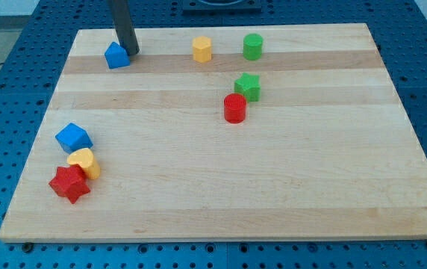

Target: Place the blue triangle into the blue cube

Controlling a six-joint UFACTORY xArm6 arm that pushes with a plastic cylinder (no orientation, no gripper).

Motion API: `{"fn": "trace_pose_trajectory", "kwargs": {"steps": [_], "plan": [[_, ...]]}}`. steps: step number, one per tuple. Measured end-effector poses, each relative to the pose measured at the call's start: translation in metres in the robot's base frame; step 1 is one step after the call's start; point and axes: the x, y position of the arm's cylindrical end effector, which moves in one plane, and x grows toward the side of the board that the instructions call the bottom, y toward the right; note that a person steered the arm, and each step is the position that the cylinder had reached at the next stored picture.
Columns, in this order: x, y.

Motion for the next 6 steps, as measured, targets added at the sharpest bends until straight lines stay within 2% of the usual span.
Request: {"fn": "trace_pose_trajectory", "kwargs": {"steps": [4, 6], "plan": [[0.005, -0.007], [-0.010, -0.038]]}}
